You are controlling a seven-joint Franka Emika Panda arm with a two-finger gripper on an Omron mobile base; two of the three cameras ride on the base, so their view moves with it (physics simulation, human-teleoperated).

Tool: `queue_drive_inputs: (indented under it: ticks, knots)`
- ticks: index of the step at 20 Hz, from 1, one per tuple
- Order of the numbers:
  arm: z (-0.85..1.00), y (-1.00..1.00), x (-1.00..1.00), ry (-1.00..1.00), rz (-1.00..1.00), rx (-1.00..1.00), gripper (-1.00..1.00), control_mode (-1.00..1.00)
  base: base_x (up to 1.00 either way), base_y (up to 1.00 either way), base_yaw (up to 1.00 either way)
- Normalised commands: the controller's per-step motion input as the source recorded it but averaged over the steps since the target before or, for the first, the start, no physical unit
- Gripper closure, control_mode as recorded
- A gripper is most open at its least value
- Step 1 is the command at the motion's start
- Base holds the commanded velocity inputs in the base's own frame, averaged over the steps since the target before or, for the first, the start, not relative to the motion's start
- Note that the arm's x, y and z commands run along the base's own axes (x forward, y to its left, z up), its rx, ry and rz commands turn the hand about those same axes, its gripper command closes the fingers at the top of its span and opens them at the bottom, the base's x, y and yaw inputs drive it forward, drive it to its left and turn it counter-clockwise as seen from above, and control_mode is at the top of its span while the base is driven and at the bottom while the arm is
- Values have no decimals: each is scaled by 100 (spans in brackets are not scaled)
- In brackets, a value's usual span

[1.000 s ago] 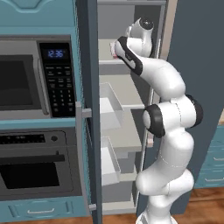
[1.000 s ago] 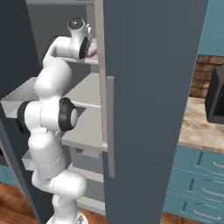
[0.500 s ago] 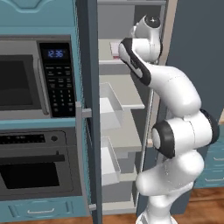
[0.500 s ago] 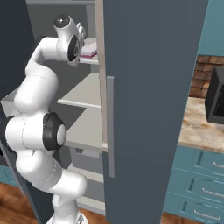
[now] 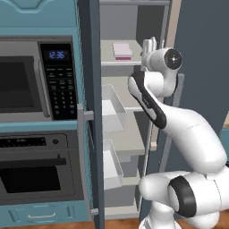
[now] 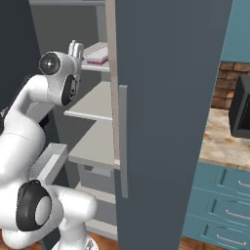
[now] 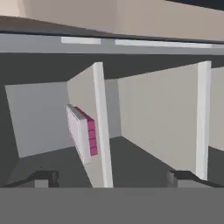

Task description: The ice cube tray has been filled with water. Take the tray and place it in the freezer to make ice. Close the freezer door after placing the tray.

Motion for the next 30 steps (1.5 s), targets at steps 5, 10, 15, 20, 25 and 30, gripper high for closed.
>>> queue_drive_inputs:
  ticks: [5, 10, 15, 20, 25, 30]
  knots:
    - [18, -51, -89, -5, 2, 4, -100, -100, 0, 0, 0]
    - [15, -33, -30, 0, 0, 5, -100, -100, 0, 0, 0]
    - [0, -4, -18, 0, -2, 0, -100, 100, -20, 0, -2]
    - [0, 0, 0, 0, 0, 0, -100, 100, -67, 0, -1]
    - [0, 0, 0, 0, 0, 0, -100, 100, -43, 24, -2]
    - [0, 0, 0, 0, 0, 0, -100, 100, -2, 53, -7]
